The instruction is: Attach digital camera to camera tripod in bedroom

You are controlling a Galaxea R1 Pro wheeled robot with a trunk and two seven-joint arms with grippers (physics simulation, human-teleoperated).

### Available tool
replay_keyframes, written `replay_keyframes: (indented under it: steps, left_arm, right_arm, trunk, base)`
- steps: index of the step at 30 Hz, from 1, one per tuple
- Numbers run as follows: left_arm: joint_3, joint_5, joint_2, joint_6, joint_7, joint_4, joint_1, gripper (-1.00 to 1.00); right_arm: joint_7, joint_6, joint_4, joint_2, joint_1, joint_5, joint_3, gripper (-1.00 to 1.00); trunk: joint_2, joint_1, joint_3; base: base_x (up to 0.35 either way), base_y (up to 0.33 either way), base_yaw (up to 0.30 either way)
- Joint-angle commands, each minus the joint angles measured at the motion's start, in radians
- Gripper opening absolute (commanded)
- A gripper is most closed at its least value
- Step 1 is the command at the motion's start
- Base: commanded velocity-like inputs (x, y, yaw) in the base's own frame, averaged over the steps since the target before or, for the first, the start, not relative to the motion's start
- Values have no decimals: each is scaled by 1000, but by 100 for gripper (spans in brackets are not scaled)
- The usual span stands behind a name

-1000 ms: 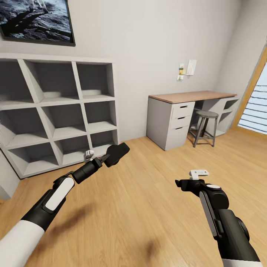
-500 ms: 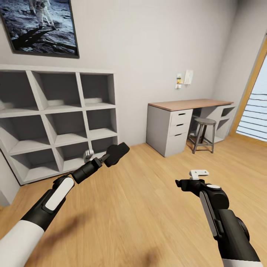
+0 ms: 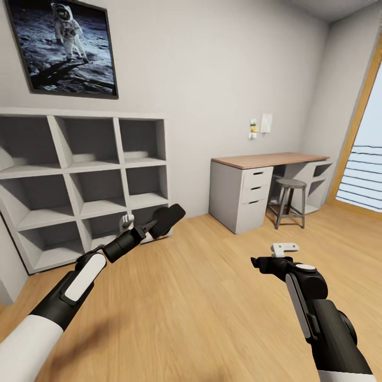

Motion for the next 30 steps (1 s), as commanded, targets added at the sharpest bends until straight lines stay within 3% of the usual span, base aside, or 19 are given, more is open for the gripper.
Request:
replay_keyframes:
  steps: [1, 8, 30]
  left_arm:
    - [-1, 9, 1, 5, -1, 0, 0, -100]
    - [-1, 9, 1, 5, -1, 0, -1, -100]
    - [-1, 10, 0, 5, -1, 1, -1, -100]
  right_arm:
    - [9, 4, -1, 0, -1, 7, -1, 100]
    - [10, 5, -1, -1, -1, 6, -1, 100]
    - [10, 3, -1, 0, -1, 5, -1, 100]
  trunk:
    - [0, -1, 3]
    - [2, -4, 30]
    - [156, -88, 99]
  base:
    - [0, 0, 0]
    - [0, 0, 0]
    - [0, 0, 0]
